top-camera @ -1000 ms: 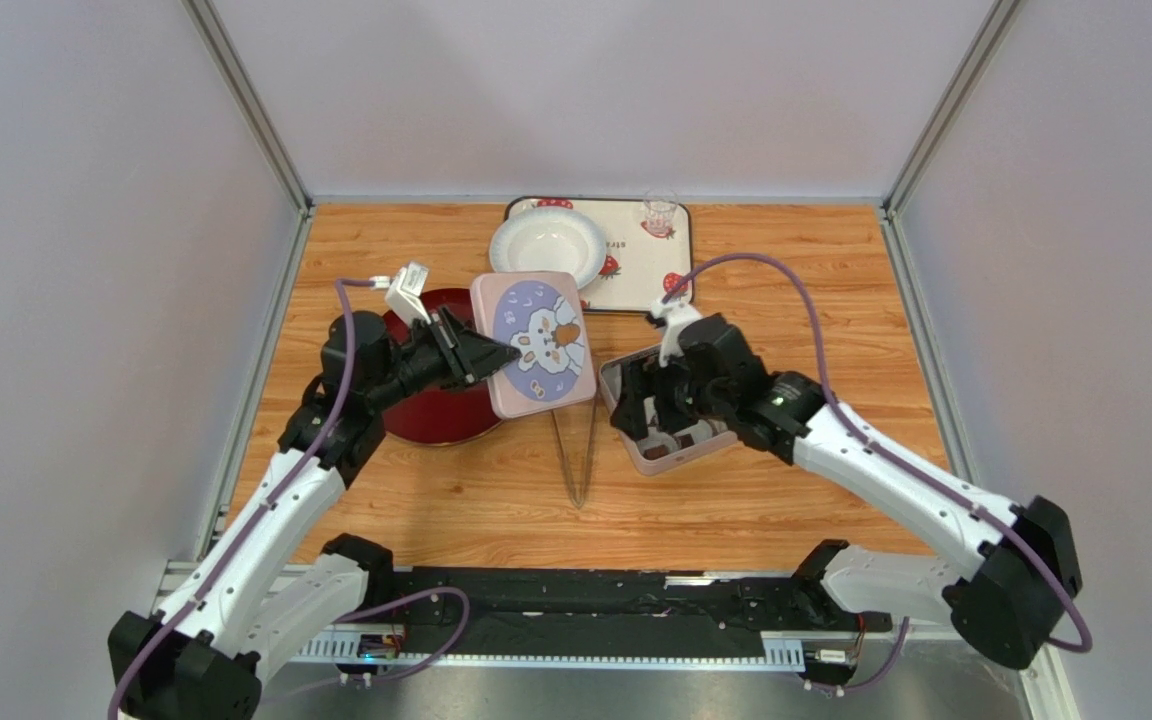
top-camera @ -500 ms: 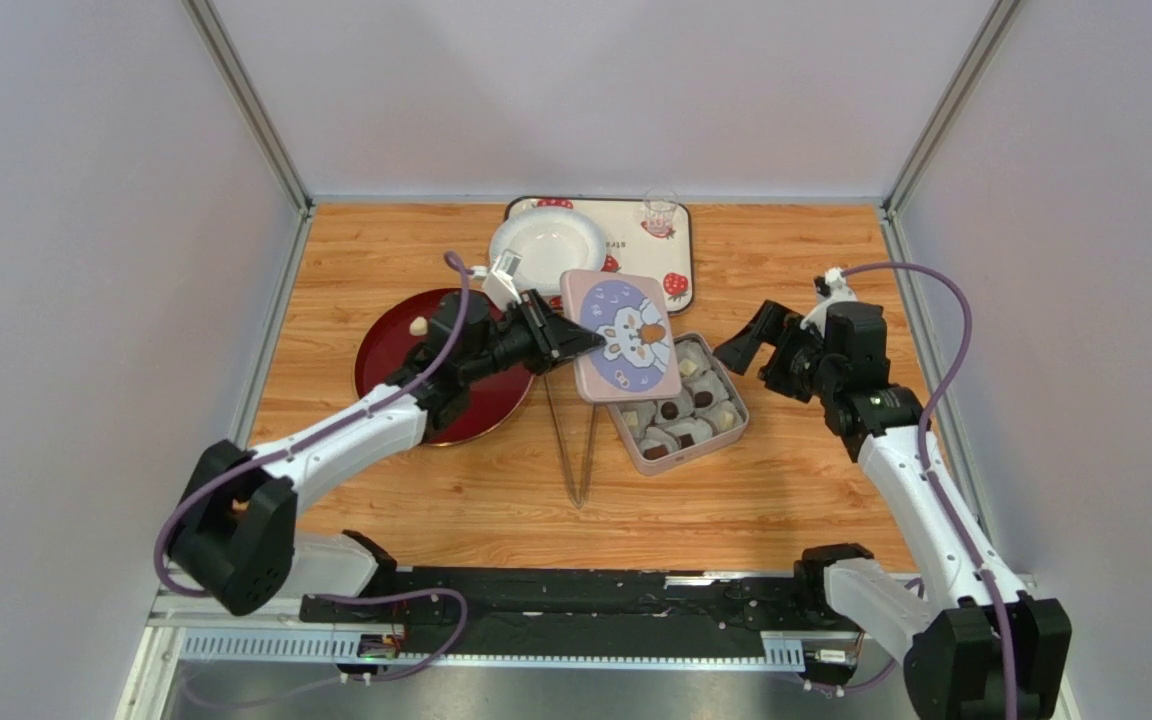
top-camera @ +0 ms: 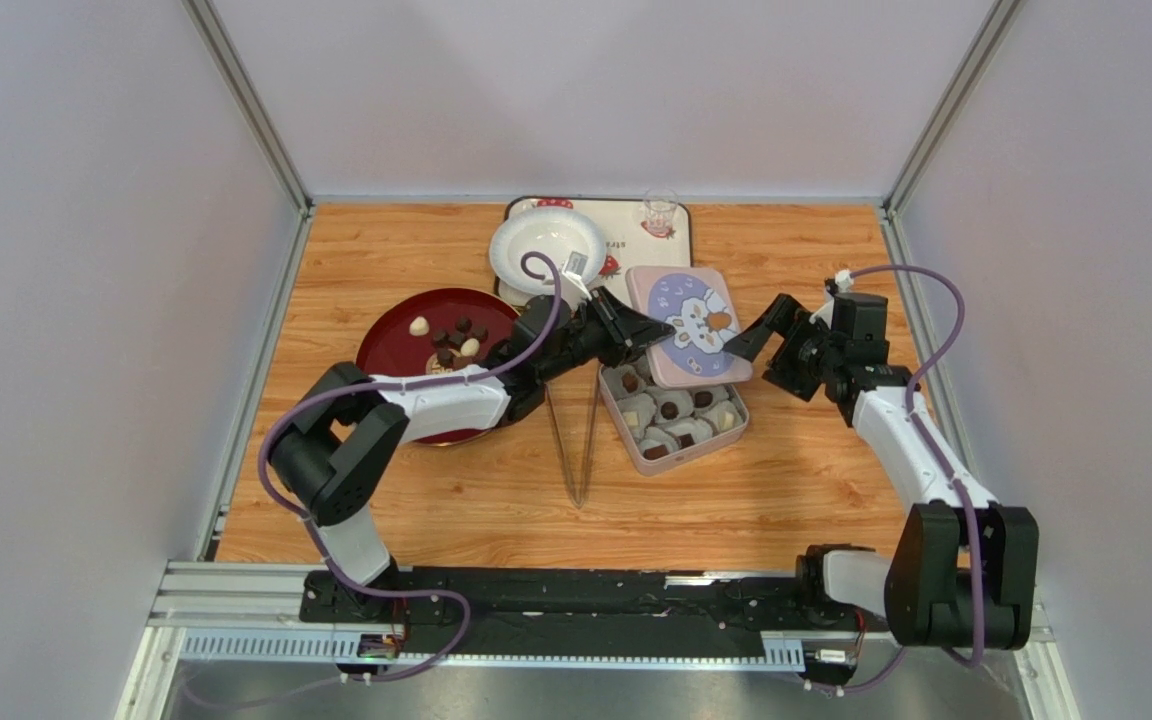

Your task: Pack the chocolate

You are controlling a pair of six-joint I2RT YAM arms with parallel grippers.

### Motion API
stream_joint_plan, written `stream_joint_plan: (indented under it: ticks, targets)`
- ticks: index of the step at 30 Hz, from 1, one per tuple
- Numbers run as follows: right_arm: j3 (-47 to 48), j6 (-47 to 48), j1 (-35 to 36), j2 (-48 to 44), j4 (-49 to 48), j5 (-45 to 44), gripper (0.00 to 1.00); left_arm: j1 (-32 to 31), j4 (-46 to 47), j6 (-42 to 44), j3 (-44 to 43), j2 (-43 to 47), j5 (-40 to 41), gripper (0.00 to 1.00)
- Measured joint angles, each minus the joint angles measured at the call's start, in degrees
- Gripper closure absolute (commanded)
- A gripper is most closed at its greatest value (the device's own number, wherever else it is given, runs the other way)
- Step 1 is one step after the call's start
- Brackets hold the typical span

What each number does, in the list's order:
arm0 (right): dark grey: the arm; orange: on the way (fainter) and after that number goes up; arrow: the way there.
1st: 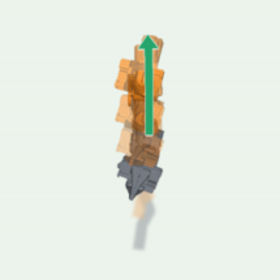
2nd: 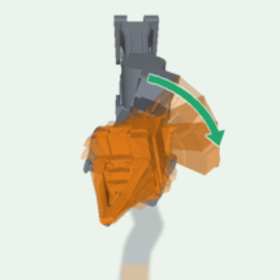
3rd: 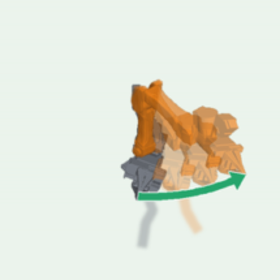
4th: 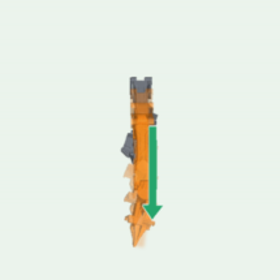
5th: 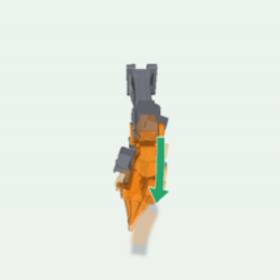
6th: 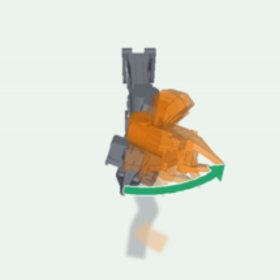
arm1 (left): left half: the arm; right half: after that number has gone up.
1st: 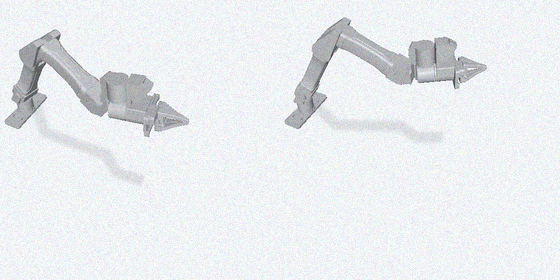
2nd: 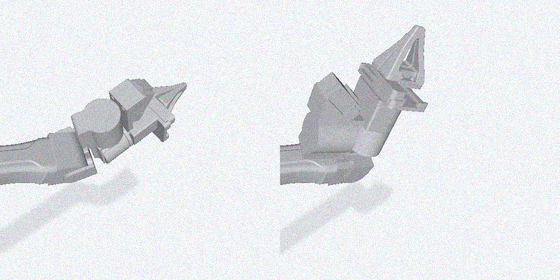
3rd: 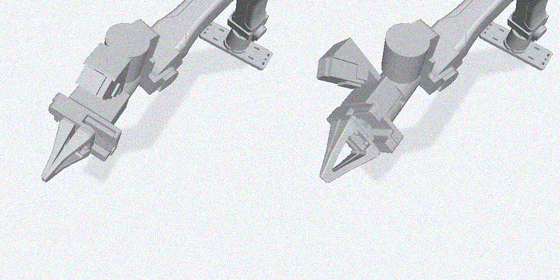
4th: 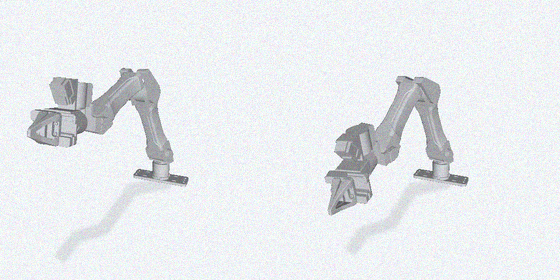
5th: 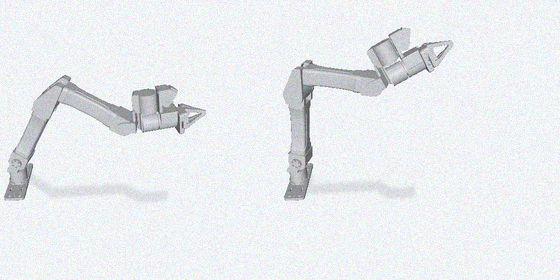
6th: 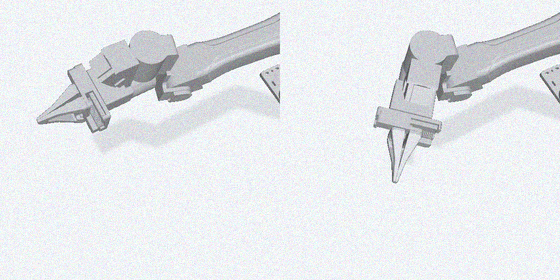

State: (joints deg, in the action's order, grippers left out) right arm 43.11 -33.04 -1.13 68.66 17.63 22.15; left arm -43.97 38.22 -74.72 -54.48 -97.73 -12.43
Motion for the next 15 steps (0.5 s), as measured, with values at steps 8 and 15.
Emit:
stream_joint_plan:
  ticks: [8,15]
  targets:
    - [1.0,2.1,-2.2,5.2,-2.0,3.2,0.09,-3.0,5.0,-3.6,0.1,-5.2,3.9,1.00]
    - [1.3,3.6,-2.5,7.8,-3.0,4.2,0.11,-5.5,7.1,-4.9,3.9,-5.2,7.6,1.00]
